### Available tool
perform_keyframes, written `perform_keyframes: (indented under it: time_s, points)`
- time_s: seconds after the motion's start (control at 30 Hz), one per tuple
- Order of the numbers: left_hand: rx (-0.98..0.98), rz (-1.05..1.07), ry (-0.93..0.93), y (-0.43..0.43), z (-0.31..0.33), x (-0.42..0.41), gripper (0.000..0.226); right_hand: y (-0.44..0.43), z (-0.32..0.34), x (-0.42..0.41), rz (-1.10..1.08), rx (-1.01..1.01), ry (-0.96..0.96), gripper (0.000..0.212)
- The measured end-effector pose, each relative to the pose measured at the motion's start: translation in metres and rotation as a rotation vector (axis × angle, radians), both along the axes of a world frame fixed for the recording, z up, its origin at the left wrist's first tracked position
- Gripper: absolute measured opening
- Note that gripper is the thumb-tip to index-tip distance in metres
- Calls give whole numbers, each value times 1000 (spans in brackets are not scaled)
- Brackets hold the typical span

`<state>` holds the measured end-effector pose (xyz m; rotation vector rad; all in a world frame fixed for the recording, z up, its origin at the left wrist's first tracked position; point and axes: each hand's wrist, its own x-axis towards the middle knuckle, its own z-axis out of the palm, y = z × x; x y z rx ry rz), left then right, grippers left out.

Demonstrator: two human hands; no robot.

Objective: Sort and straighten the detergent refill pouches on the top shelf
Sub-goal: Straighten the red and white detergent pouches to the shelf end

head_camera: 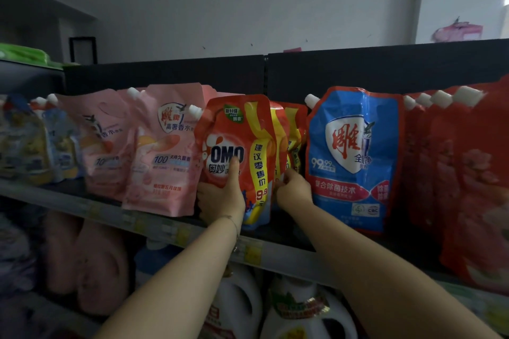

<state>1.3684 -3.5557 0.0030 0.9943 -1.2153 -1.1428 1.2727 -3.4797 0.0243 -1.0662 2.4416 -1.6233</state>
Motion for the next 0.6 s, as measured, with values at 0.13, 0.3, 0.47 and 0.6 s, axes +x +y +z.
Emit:
perform_keyframes:
  time_s: [0.13,0.3,0.47,0.6]
  points:
    - [-5,-14,-23,2,2,1,134,5,-2,-1,-15,-14,9,24]
    - [-29,14,-89,5,6,0,129,8,-1,2,-61,-39,-39,23]
    - [-18,51,-208,11,12,-5,123,16,1,3,16,93,-60,32]
    - [-12,48,-249,13,14,-6,114,21,-5,8,39,87,-64,35]
